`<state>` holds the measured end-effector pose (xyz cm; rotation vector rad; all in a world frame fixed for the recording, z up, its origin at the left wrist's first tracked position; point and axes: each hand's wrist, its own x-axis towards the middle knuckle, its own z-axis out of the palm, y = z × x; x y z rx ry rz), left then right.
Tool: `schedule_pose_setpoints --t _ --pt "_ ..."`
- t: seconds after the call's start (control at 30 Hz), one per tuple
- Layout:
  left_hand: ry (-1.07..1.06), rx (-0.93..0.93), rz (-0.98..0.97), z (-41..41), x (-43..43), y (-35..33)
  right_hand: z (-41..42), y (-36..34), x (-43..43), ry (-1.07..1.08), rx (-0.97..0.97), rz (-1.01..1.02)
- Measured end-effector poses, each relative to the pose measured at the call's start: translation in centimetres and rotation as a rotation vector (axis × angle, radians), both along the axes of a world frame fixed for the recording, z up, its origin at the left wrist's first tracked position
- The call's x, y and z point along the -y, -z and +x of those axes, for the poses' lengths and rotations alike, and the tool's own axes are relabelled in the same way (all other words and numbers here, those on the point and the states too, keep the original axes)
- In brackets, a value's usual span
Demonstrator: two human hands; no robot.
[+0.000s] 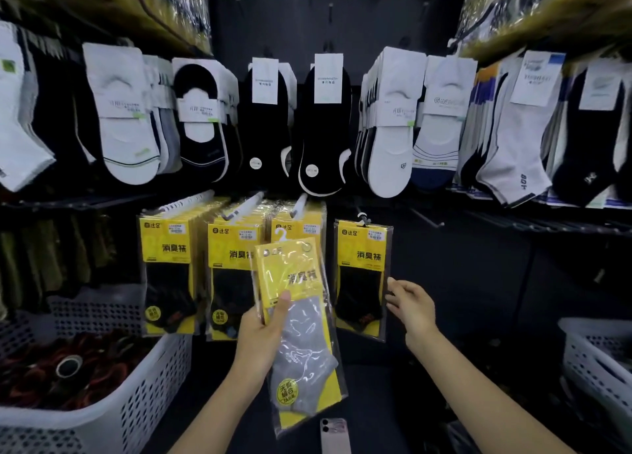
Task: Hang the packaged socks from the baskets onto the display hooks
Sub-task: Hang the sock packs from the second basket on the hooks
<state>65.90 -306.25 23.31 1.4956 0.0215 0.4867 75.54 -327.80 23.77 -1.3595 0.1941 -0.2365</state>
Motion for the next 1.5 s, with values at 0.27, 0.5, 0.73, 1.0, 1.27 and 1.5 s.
schedule_pose_setpoints --t 0.27,0.5,0.73,1.0,1.27,1.5 --pt "0.135 0.024 0.094 1.0 5.1 -1.0 -5.5 -2.5 -1.8 -0.428 0.139 -0.06" --pt "0.249 0.021 0.122 2.4 6.7 -0.8 -5.0 -2.7 0.3 -0.158 0.17 0.043" --pt "0.262 -0.025 0.191 4.2 7.0 -0.7 -2.1 -4.1 0.3 -0.055 0.187 -0.065" --pt "0.171 -0.062 0.216 7.0 6.2 0.0 1.4 -3.7 -1.5 -0.055 0.126 -0.106" --pt "0.167 -0.109 0.233 9.1 5.7 2.3 3.9 -0.2 -1.0 0.069 -0.016 -0.057" --pt "0.199 -0.165 0.261 6.9 4.1 6.7 -0.1 4.4 0.9 -0.014 -0.032 -0.114"
